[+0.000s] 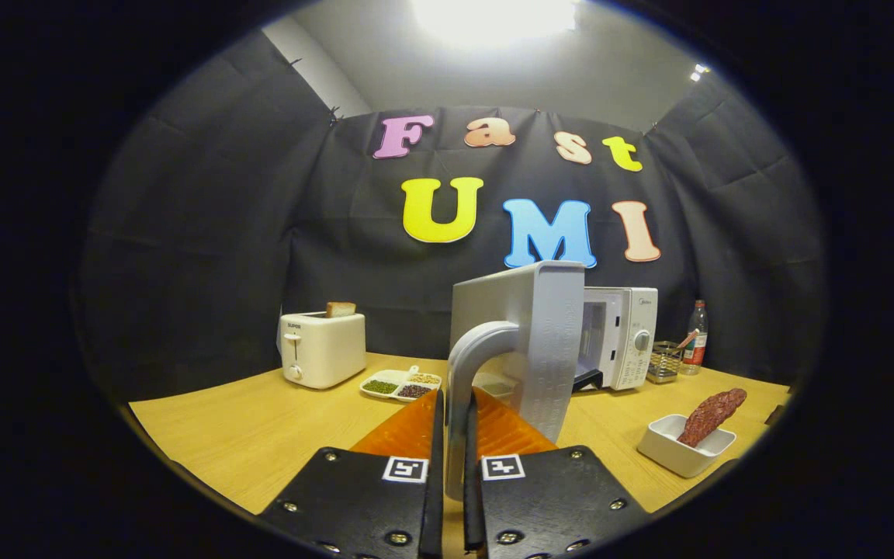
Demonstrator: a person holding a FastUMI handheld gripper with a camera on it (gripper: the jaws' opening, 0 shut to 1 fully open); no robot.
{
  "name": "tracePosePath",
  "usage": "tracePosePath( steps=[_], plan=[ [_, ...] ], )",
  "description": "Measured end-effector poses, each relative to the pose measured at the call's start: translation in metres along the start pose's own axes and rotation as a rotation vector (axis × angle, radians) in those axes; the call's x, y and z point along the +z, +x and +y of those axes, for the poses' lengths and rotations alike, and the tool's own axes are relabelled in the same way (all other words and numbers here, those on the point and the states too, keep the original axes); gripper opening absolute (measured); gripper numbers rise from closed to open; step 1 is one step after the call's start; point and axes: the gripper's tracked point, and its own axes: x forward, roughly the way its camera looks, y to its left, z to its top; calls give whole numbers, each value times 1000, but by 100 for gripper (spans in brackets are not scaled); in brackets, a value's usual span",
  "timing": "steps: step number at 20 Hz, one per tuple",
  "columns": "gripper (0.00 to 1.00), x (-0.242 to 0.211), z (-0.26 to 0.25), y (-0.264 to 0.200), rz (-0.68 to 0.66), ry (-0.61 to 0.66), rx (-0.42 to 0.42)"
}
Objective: Open the microwave, put the food inside, and close the microwave door.
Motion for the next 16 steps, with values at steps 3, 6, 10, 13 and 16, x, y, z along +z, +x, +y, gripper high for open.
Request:
tracePosePath(
  steps=[3, 6, 10, 13, 16],
  plan=[
    [11, 2, -1, -7, 20, 25, 13],
    [11, 5, 17, -19, 8, 16, 87],
    [12, 15, 45, -40, -13, 7, 246],
    [12, 23, 38, -44, -30, -12, 291],
    [12, 37, 44, -53, -22, -9, 408]
  ],
)
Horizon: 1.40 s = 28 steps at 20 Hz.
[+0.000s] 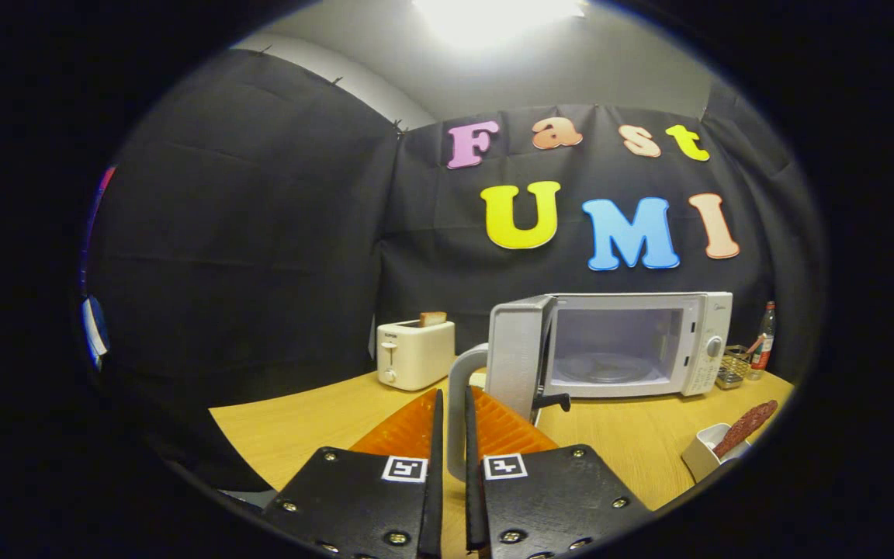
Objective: Open the microwave, put the food inside, and close the microwave door.
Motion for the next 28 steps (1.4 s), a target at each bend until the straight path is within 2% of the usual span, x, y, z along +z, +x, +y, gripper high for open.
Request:
tracePosePath(
  steps=[2, 4, 5, 6, 7, 10, 13, 16, 17, 22, 28],
  plan=[
    [12, 6, -6, -10, 25, -9, 68],
    [12, 5, -6, -28, 74, 47, 169],
    [27, 12, -11, -35, 77, 73, 193],
    [35, 20, -22, -42, 69, 76, 189],
    [37, 28, -37, -50, 55, 64, 167],
    [72, 39, -63, -68, 42, 69, 131],
    [73, 45, -80, -75, 45, 71, 123],
    [84, 54, -103, -82, 26, 39, 84],
    [91, 57, -109, -85, 16, 31, 72],
    [91, 61, -149, -101, 9, -4, 14],
    [91, 50, -231, -122, 11, -55, -145]
  ],
)
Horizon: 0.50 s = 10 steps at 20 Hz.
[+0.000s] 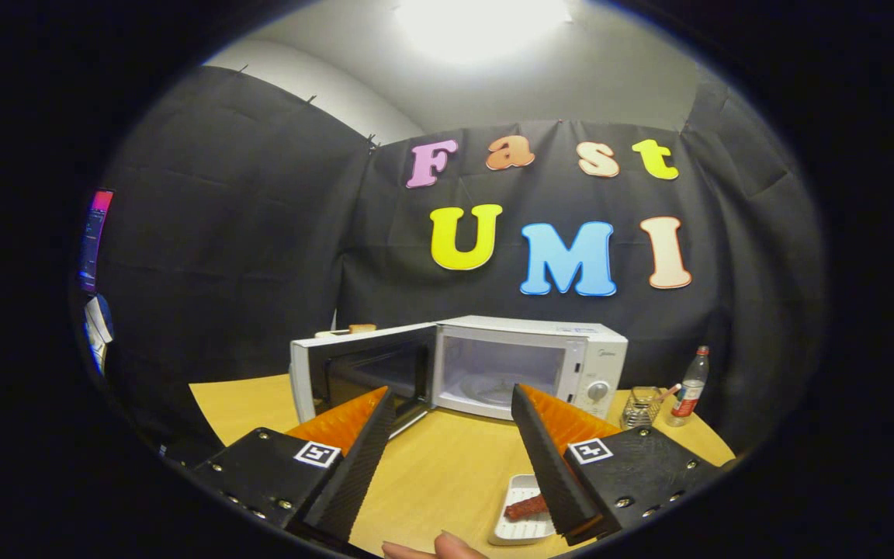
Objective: Open the microwave, put the food inside, and close the microwave door.
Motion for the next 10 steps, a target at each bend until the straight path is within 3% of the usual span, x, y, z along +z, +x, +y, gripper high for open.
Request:
tracePosePath(
  steps=[5, 10],
  plan=[
    [91, -41, -61, -15, 66, -19, -123],
    [92, -101, -100, -20, 186, 150, -176]
  ],
)
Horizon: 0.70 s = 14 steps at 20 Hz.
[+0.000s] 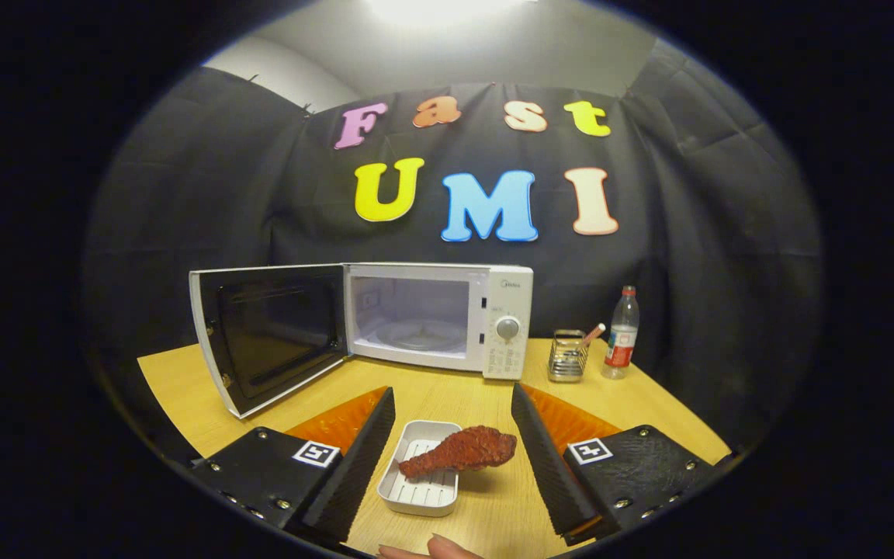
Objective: Open the microwave, put the food inside, and close the microwave door.
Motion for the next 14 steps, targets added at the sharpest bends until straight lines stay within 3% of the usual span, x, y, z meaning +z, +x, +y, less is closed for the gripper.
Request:
tracePosePath(
  steps=[4, 12, 13, 14],
  plan=[
    [92, -33, -24, 18, 83, 119, -39],
    [96, -69, -20, 42, 175, 270, 5],
    [93, -73, -19, 45, 183, 284, 7],
    [81, -75, -18, 48, 185, 304, 14]
  ],
)
